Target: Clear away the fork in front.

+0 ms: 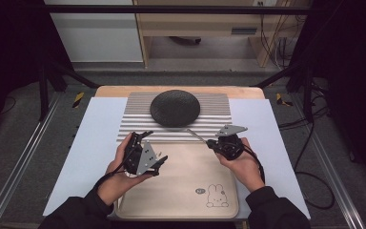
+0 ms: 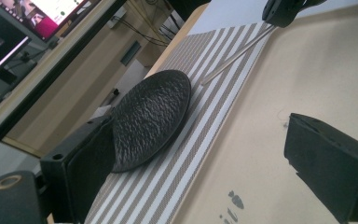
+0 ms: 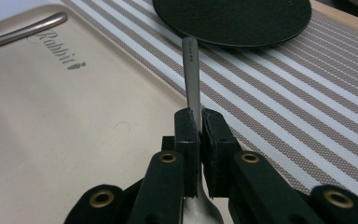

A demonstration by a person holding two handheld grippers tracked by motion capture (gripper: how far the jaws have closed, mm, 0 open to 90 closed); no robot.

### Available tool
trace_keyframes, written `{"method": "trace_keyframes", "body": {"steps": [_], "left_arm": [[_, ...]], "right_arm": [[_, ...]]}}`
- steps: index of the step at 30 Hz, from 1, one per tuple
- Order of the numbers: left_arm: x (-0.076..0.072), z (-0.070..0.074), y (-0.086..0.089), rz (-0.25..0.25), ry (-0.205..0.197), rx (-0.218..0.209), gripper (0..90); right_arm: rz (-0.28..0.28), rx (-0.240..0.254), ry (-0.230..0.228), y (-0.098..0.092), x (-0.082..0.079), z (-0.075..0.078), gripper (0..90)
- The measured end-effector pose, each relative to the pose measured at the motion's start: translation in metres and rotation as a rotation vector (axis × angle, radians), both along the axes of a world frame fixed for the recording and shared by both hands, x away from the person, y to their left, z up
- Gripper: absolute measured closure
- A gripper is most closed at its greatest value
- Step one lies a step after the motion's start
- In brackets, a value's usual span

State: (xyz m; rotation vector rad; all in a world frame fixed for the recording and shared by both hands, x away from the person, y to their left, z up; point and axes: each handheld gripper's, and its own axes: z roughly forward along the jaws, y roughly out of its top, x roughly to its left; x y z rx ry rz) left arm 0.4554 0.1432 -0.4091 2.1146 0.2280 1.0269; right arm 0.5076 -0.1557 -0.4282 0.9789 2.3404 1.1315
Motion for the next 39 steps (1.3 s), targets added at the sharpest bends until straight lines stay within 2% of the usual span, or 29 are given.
{"method": "trace_keyframes", "body": {"steps": [5, 12, 16, 18, 20, 24, 25, 29, 31, 34, 39], "left_arm": [[0.006, -0.004, -0.007, -0.002, -0.017, 0.023, 11.9], [0.008, -0.009, -0.010, 0.004, -0.065, 0.080, 14.4], [0.007, -0.014, -0.014, -0.014, -0.084, 0.113, 18.7], [0.004, -0.016, -0.017, -0.026, -0.102, 0.142, 23.4], [0.002, -0.018, -0.020, -0.030, -0.123, 0.159, 23.5], [0.001, -0.022, -0.025, -0.047, -0.137, 0.196, 25.2], [0.002, -0.024, -0.026, -0.046, -0.143, 0.216, 26.0], [0.002, -0.028, -0.027, -0.053, -0.171, 0.256, 31.3], [0.001, -0.030, -0.029, -0.058, -0.188, 0.272, 34.3], [-0.002, -0.034, -0.033, -0.076, -0.231, 0.322, 38.0], [-0.005, -0.039, -0.038, -0.087, -0.276, 0.357, 45.1]], "right_arm": [[0.026, 0.008, 0.006, 0.008, -0.002, 0.000, 85.8], [0.067, 0.015, 0.008, 0.023, -0.010, 0.004, 85.8], [0.093, 0.020, 0.011, 0.033, -0.012, 0.005, 85.8], [0.106, 0.019, 0.012, 0.038, -0.013, 0.004, 85.8], [0.116, 0.022, 0.016, 0.042, -0.015, 0.003, 85.8], [0.137, 0.021, 0.018, 0.050, -0.019, 0.003, 85.8], [0.142, 0.019, 0.018, 0.051, -0.019, 0.004, 85.8], [0.164, 0.019, 0.014, 0.057, -0.024, 0.008, 85.8], [0.174, 0.023, 0.016, 0.059, -0.026, 0.010, 85.8], [0.188, 0.017, 0.014, 0.062, -0.029, 0.013, 85.8], [0.204, 0.021, 0.015, 0.066, -0.033, 0.017, 85.8]]}}
